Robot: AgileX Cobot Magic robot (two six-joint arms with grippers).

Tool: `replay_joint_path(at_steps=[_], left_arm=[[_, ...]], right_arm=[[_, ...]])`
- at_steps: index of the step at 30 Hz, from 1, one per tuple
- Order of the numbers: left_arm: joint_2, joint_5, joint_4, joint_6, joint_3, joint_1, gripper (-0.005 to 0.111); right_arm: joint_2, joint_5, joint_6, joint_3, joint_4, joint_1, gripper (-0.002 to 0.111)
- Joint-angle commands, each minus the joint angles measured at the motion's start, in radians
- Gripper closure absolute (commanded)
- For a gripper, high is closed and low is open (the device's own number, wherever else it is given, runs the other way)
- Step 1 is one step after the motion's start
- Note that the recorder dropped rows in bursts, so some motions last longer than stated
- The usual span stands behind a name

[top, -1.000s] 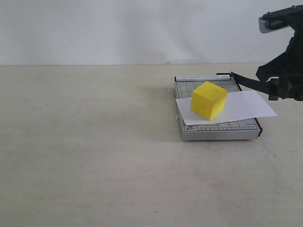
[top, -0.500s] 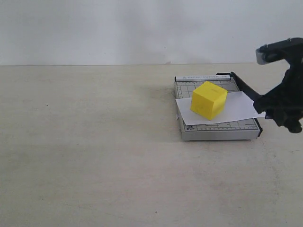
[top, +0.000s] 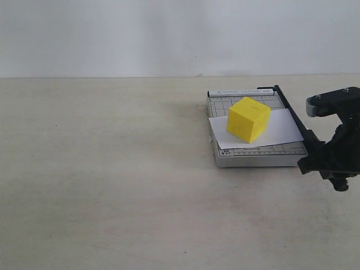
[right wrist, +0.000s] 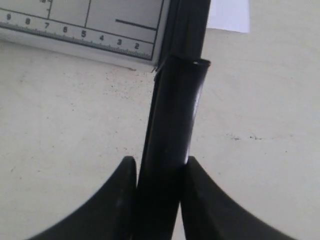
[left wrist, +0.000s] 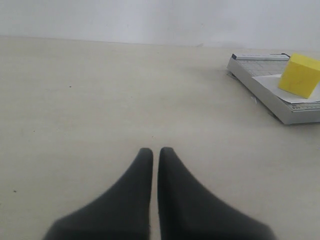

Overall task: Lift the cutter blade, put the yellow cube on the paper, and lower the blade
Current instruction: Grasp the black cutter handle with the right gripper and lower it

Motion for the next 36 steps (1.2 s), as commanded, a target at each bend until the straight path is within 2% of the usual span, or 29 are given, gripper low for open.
replay_joint_path(at_steps=[1, 13, 31, 33, 36], left_arm=[[-0.003, -0.001, -0.008, 0.003, 0.000, 0.000, 0.102], [-0.003, 0.000, -0.008, 0.003, 0.000, 0.000, 0.102], [-0.003, 0.000, -0.008, 0.003, 0.000, 0.000, 0.102], [-0.003, 0.000, -0.008, 0.003, 0.000, 0.000, 0.102], [-0.003, 0.000, -0.008, 0.003, 0.000, 0.000, 0.102]], right_arm=[[0.020, 0.068, -0.025, 0.053, 0.051, 0.009, 0.108], [0.020, -0.019, -0.025, 0.053, 0.059, 0.009, 0.108], [0.038, 0.002, -0.059, 0.049, 0.061, 0.009, 0.107], [0.025, 0.000, -0.070, 0.049, 0.061, 0.009, 0.100], [0.016, 0.003, -0.081, 0.049, 0.061, 0.009, 0.079]])
